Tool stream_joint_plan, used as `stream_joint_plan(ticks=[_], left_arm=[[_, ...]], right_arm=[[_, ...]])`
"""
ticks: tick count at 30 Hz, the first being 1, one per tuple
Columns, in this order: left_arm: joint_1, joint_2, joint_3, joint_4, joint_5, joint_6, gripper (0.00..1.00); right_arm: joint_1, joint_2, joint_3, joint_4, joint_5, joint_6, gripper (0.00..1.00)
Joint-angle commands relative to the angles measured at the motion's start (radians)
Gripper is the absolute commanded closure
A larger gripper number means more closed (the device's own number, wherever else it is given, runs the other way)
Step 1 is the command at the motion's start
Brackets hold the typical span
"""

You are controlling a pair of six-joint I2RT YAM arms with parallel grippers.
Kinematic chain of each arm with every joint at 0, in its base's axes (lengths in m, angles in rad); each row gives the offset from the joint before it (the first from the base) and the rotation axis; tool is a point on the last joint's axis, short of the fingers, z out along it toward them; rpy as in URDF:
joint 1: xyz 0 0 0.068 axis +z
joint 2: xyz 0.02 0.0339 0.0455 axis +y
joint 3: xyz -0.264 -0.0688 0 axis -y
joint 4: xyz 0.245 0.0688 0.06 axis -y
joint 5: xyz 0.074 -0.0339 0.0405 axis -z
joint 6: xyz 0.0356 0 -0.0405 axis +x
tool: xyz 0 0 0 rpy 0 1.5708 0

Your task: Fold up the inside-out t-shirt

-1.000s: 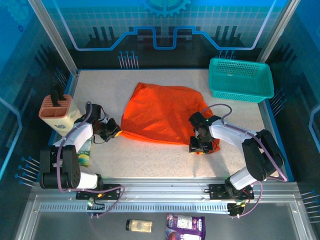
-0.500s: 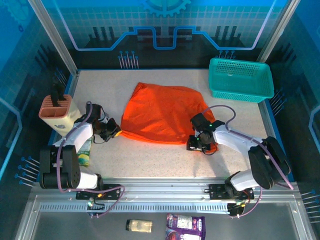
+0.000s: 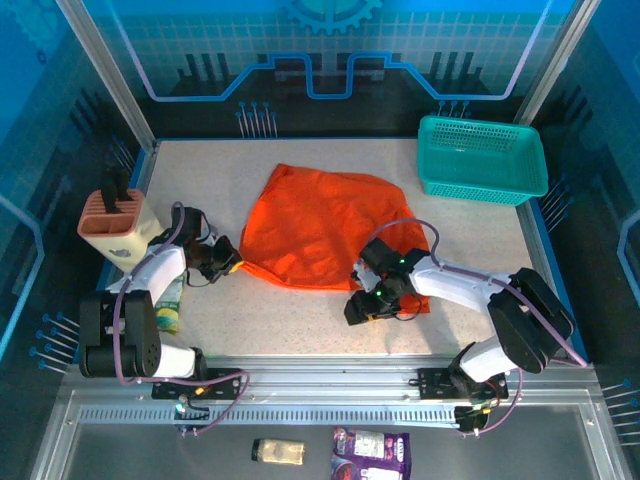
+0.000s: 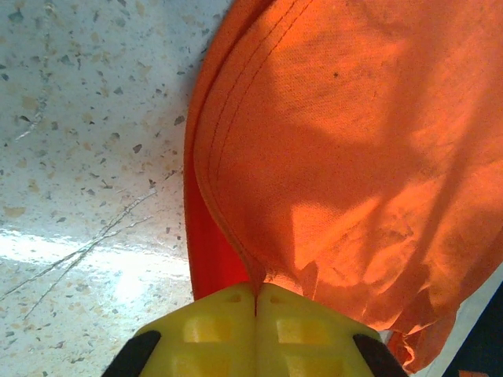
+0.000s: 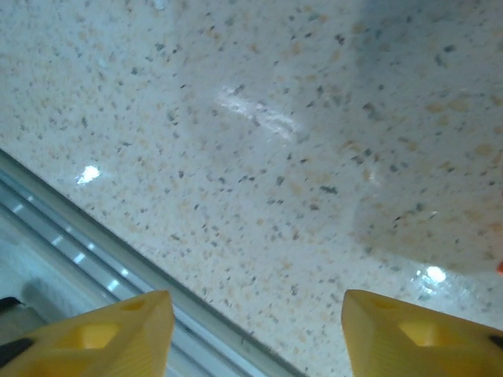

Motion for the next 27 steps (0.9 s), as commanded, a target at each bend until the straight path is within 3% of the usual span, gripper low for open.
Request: stream_joint_plan(ticks=[1, 6, 11, 17, 27], left_arm=[[-0.002, 0.0, 0.016, -0.021, -0.01, 0.023, 1.0], [-0.002, 0.006, 0.017, -0.017, -0.01, 0.023, 1.0], [-0.002, 0.007, 0.014, -0.013, -0.007, 0.021, 1.0], [-0.002, 0.008, 0.011, -0.012, -0.009, 0.021, 1.0], [-0.002, 0.008, 0.008, -0.01, -0.008, 0.021, 1.0]], right_arm=[[0.007, -0.036, 0.062, -0.08, 0.034, -0.01, 0.36], [-0.043, -0.001, 0.145, -0.185, 0.254, 0.095, 0.38], [-0.056, 0.086, 0.191, -0.246, 0.403, 0.135, 0.57], [-0.059, 0.153, 0.164, -0.214, 0.384, 0.145, 0.72], [-0.059, 0.181, 0.156, -0.209, 0.417, 0.142, 0.71]])
